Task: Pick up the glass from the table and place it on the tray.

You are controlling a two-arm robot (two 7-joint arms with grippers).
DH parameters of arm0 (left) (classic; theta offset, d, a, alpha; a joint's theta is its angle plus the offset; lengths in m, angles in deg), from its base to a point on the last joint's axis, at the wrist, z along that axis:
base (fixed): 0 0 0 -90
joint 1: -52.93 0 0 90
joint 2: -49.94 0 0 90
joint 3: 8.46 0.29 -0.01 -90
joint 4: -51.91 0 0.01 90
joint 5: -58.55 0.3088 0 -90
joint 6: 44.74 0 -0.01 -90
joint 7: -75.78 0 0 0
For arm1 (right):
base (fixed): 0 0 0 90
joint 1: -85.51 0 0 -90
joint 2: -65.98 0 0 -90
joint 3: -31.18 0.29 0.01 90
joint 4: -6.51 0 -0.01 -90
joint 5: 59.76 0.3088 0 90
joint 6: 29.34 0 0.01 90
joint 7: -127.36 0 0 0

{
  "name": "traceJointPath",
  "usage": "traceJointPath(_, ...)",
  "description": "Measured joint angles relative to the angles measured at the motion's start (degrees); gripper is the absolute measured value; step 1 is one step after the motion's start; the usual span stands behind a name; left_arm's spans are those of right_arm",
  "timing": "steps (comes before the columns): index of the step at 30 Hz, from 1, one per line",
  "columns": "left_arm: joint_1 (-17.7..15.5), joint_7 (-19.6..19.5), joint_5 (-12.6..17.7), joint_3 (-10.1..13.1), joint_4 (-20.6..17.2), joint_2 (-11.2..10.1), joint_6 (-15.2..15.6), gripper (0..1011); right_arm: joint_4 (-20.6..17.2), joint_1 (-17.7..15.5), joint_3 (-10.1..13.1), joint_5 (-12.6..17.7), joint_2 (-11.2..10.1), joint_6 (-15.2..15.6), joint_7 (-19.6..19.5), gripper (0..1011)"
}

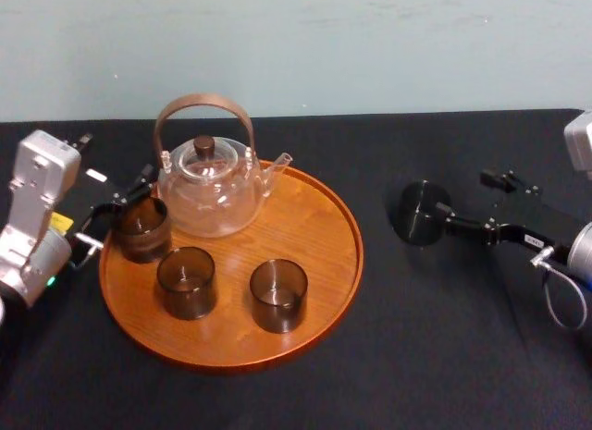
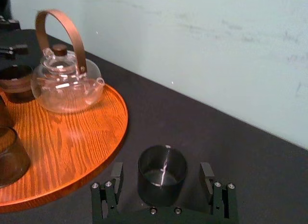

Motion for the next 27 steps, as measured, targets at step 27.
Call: traceJointPath(27,0.0,0.0,0.0,0.0,0.0,0.0,0.0,1001,5.32,3.62,-1.97,0.76,3.55,6.7,1.85,1002)
